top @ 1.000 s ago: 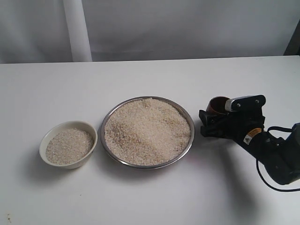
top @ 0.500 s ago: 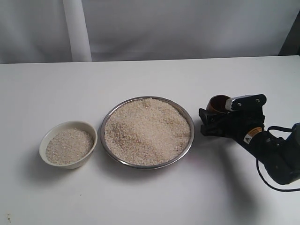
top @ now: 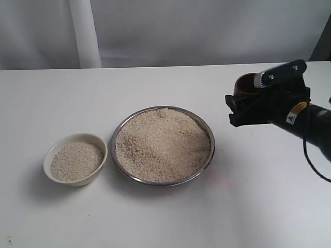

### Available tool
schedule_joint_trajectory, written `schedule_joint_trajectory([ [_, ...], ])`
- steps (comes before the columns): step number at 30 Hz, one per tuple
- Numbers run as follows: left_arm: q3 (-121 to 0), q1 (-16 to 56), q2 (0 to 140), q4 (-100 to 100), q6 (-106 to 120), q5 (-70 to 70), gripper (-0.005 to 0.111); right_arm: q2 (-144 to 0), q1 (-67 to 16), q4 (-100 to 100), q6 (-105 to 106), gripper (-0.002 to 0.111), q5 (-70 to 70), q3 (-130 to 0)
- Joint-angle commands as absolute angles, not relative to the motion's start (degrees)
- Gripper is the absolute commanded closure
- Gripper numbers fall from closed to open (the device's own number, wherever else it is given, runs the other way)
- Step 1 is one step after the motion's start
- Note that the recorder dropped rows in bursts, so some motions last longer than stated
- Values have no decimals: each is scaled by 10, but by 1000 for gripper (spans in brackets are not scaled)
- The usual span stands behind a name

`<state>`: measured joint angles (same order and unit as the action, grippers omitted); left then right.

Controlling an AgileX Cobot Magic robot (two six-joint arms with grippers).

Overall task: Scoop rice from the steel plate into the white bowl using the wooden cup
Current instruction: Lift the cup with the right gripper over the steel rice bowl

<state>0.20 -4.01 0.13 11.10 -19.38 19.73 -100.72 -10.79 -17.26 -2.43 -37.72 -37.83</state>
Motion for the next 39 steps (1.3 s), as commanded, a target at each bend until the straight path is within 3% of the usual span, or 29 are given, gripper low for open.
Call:
schedule_joint_trajectory([
  [1,0,-40,0,113,-195,193,107,-923,-109,-283,-20,108,-196,-408],
  [9,0,-40,0,113,-195,193,107,-851,-165,-340,18,108,161,-542],
  [19,0,-40,0,113,-195,193,107,-851,-268,-324,199,108,359,-684],
  [27,0,-40,0,113,-195,193,107,-906,-280,-150,445,108,463,-762],
  [39,0,-40,0,113,-195,193,107,-1020,-352,-146,446,108,494,-801],
])
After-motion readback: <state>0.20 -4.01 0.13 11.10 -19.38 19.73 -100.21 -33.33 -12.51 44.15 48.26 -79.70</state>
